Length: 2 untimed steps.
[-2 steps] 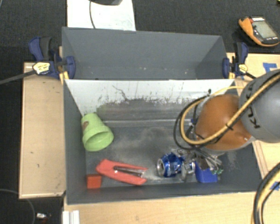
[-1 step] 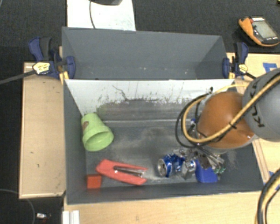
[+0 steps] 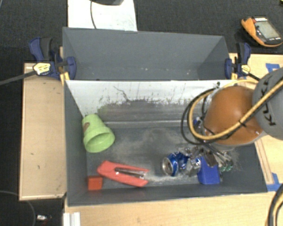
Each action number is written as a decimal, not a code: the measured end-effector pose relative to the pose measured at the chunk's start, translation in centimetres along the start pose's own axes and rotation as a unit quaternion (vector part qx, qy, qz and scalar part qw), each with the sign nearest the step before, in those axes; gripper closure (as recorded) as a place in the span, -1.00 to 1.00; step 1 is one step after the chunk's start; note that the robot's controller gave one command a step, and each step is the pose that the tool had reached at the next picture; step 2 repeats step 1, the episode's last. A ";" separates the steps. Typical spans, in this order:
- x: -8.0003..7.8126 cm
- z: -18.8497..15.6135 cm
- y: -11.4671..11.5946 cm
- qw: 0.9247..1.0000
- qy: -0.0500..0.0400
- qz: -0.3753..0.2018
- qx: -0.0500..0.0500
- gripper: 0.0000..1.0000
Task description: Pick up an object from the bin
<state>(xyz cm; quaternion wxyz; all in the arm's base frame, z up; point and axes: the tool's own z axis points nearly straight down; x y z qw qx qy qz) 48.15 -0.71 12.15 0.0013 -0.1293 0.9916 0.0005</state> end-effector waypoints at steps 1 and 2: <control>-0.1 -2.8 0.0 1.000 -0.001 0.000 0.000 1.00; -0.1 -2.8 0.0 1.000 -0.001 0.000 0.000 1.00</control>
Offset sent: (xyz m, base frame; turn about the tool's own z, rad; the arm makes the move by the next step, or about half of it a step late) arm 0.0006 -0.0001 0.0246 0.0005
